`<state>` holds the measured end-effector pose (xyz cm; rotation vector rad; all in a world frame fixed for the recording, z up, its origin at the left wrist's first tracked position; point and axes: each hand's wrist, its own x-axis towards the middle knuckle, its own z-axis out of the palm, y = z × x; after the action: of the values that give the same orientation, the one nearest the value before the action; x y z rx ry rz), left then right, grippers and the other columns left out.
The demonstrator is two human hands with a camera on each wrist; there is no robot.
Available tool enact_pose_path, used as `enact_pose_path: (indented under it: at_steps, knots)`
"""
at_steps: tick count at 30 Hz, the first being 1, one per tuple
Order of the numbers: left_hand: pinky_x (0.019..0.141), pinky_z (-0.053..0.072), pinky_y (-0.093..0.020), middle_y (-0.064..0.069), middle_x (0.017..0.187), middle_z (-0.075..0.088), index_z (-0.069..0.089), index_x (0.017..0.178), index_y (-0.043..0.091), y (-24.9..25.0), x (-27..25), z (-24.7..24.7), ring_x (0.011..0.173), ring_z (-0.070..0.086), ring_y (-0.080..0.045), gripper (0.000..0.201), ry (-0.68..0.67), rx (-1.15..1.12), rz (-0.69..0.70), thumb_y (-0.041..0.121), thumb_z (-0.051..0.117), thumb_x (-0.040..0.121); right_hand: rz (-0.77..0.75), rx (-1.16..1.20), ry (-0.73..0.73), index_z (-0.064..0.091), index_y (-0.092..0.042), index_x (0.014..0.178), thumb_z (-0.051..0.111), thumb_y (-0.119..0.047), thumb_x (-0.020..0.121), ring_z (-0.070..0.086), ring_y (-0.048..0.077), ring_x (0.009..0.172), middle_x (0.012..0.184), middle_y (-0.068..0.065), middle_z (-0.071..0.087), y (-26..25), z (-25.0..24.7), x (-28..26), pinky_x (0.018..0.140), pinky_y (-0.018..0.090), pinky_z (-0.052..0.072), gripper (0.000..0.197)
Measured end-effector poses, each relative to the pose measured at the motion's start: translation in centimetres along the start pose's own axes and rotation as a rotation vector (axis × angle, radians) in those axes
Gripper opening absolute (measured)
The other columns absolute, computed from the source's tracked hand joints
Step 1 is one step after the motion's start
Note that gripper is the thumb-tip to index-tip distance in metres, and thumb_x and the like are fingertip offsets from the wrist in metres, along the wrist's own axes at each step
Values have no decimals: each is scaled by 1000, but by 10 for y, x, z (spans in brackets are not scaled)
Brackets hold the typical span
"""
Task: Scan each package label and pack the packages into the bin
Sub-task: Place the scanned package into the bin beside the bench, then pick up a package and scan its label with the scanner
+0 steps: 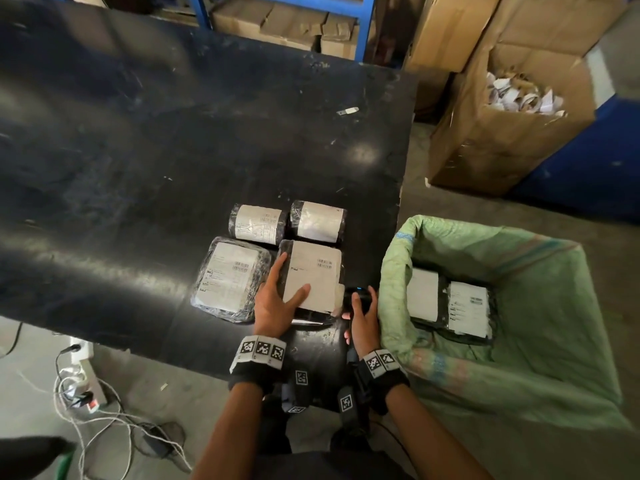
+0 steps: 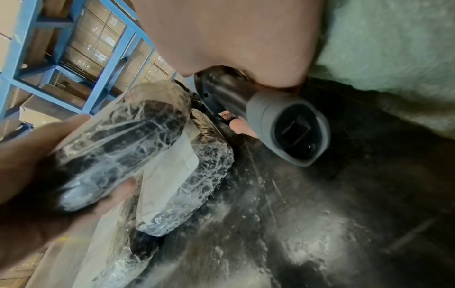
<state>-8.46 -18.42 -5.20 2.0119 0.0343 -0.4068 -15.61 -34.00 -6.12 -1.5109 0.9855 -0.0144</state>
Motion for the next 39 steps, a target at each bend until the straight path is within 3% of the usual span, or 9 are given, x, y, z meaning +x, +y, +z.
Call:
enact_pose_path:
  at_steps: [1, 2, 4, 6, 11, 14, 23, 29, 39]
  knots:
    - [101, 54, -48, 6, 134, 59, 32, 152, 36, -2, -3, 1, 125, 58, -20, 78, 14, -68, -6, 28, 75, 87, -7, 7, 5, 33, -41, 142, 50, -43, 97, 59, 16, 111, 145, -2, 40, -3, -3, 0, 97, 41, 49, 48]
    - [103, 53, -46, 7, 134, 57, 33, 152, 33, -3, -5, 1, 127, 57, -19, 76, 33, -125, -9, 22, 74, 89, -3, 19, 7, 34, -36, 143, 48, -40, 99, 57, 18, 112, 142, 1, 44, -8, -4, -1, 94, 39, 49, 47]
    - [104, 52, -45, 7, 136, 55, 35, 153, 30, -4, -9, -1, 128, 55, -18, 74, 72, -185, -1, 16, 72, 91, -1, 76, -24, 34, -28, 144, 45, -37, 101, 59, 19, 84, 127, 12, 58, -13, -9, 1, 52, 35, 53, 46]
    - [105, 51, -46, 3, 143, 54, 35, 153, 31, -5, -8, -7, 131, 54, -18, 74, 113, -219, 33, 14, 72, 91, -21, 73, -36, 33, -32, 145, 44, -43, 99, 55, 16, 58, 113, 22, 63, -19, -12, 3, 32, 21, 37, 48]
    - [108, 46, -37, 4, 149, 48, 33, 154, 33, 8, 1, -19, 137, 48, -18, 75, 215, -235, 123, 16, 71, 92, -98, 63, -35, 33, -42, 141, 36, -53, 99, 50, 22, 51, 90, 15, 66, -60, -15, -6, 37, 22, 37, 44]
    - [109, 45, -45, 8, 150, 49, 31, 153, 41, 19, 9, -21, 132, 49, -19, 75, 297, -182, 197, 32, 71, 90, -179, 102, -57, 34, -44, 140, 33, -52, 100, 52, 25, 57, 85, 12, 65, -95, -22, -18, 40, 26, 38, 41]
    - [104, 39, -33, -2, 136, 49, 33, 154, 36, 55, 20, -3, 120, 44, -12, 77, 411, -173, 285, 24, 72, 90, -320, 241, -282, 38, -38, 137, 34, -44, 102, 56, 5, 47, 105, 21, 61, -188, -40, -64, 37, 22, 39, 36]
    - [104, 42, -39, -11, 127, 51, 34, 154, 35, 66, 22, 8, 112, 44, -14, 77, 441, -165, 294, 24, 74, 89, -299, 222, -279, 40, -37, 134, 34, -46, 101, 55, 4, 43, 117, 29, 59, -204, -46, -76, 37, 22, 38, 34]
    - [103, 42, -37, 1, 121, 48, 32, 153, 42, 60, 18, 6, 108, 43, -11, 79, 452, -187, 262, 24, 73, 89, -284, 209, -318, 41, -37, 134, 32, -47, 101, 53, 9, 42, 92, 17, 62, -204, -46, -88, 41, 24, 38, 36]
